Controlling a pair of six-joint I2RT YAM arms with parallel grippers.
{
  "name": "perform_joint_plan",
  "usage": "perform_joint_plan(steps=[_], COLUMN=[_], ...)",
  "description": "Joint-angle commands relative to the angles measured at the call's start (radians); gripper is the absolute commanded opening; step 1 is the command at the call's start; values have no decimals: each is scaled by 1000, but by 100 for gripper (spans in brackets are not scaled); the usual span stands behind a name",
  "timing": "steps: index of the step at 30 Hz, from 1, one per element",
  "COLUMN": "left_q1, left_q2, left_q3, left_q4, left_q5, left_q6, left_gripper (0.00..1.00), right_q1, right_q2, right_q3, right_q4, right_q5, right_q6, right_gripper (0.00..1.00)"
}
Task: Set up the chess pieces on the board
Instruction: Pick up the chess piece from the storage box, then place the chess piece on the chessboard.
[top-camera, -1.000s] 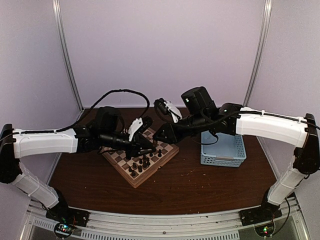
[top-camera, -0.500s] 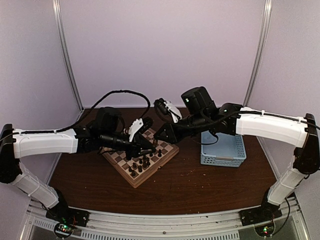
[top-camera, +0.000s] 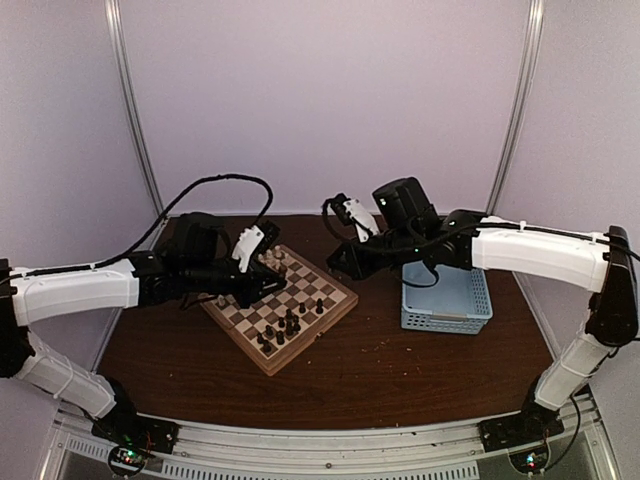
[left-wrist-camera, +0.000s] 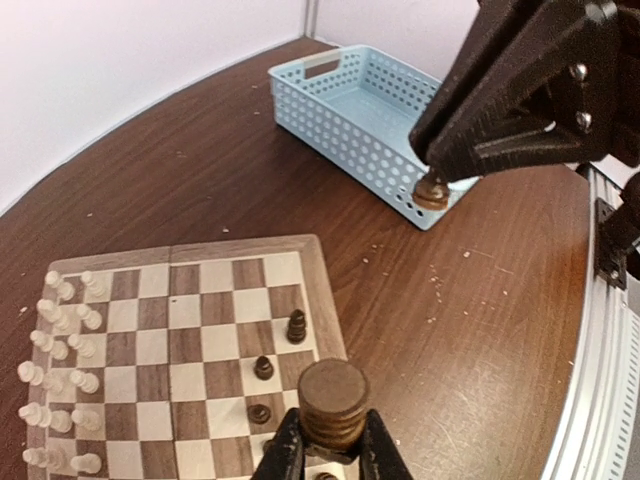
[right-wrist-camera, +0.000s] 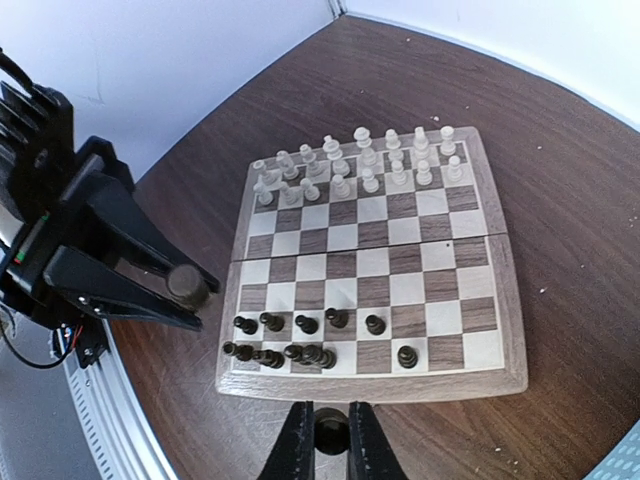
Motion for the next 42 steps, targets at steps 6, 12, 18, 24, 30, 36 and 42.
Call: perform_joint_plan(steps=[6,12,18,24,30,36,42], left_q1=[29,31,31,31,31,31,31], left_q2=[-83,-120,-124,-122,-119,-123,-119], left_q3=[-11,-34,-52,-65,-71,-78,-80], left_q4=[-23,-17,6,26,43,45,46], left_q5=[-232,-298,-300,-310,-310,-312,-314], left_q6=[-75,-75,-65,-56,-57,-60,-57], left_gripper=[9,9,9,9,9,9,9], right_q1=[-6,-7,-7,-7,-7,-7,-7], right_q2=[197,306,370,424,482,508,539], right_q3=[89,146,174,233,292,312,348], right_q4=[90,96,82,53,14,-14,-70], right_q5=[69,108,133,121,110,110,109], right_q6=[-113,-146,-195,-229,-237,-248,-258], right_gripper=[0,0,0,1,1,3,3])
